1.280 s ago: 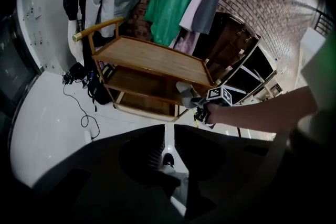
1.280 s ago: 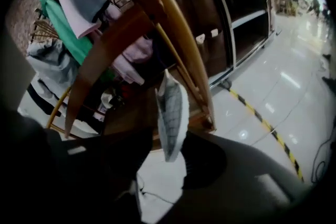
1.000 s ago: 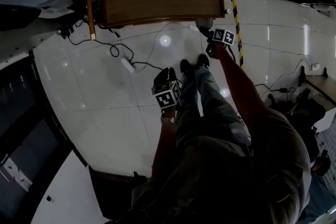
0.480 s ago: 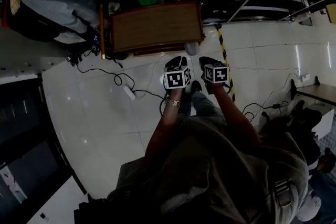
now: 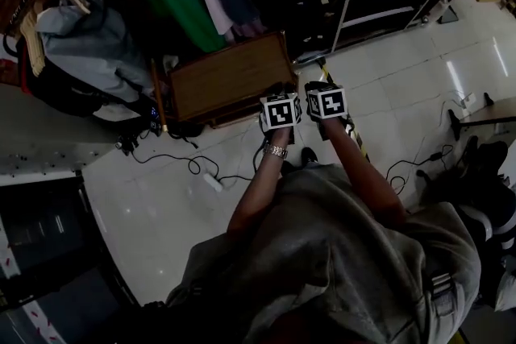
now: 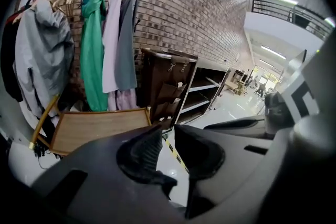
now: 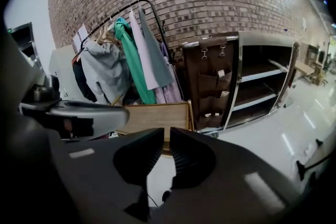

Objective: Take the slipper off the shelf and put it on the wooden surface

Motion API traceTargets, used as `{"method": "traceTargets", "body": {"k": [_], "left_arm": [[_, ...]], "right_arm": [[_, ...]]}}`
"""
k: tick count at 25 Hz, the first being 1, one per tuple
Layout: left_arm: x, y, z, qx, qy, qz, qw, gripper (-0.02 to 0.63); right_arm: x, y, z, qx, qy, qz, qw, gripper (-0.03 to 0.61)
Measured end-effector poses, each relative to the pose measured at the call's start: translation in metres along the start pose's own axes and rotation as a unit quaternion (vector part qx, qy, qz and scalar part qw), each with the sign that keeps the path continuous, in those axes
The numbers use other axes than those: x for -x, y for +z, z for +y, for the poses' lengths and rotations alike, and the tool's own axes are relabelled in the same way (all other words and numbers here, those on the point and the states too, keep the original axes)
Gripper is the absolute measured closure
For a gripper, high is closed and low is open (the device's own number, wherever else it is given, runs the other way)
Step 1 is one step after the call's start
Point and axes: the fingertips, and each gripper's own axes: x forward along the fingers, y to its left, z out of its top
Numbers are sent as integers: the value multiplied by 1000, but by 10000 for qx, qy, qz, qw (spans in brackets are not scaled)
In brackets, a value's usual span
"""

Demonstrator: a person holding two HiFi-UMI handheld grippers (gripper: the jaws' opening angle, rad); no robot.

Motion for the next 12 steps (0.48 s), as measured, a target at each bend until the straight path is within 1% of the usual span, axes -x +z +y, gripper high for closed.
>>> {"method": "traceTargets", "body": {"k": [4, 6, 10, 12], "left_arm": [[-2, 17, -22, -197, -105, -113, 9997, 551], [-4, 20, -29, -255, -120, -139, 9995, 551], [-1, 20, -37, -386, -95, -100, 9992, 551], [1, 21, -40, -427, -98, -132, 9990, 551]], "right_arm": [[12, 10, -17, -64, -158, -113, 9998, 554], [15, 15, -18, -94, -125, -188, 9997, 552], [22, 21, -14, -159, 18, -305, 9994, 505], [25, 24, -11, -179, 80, -357, 9992, 505]]}}
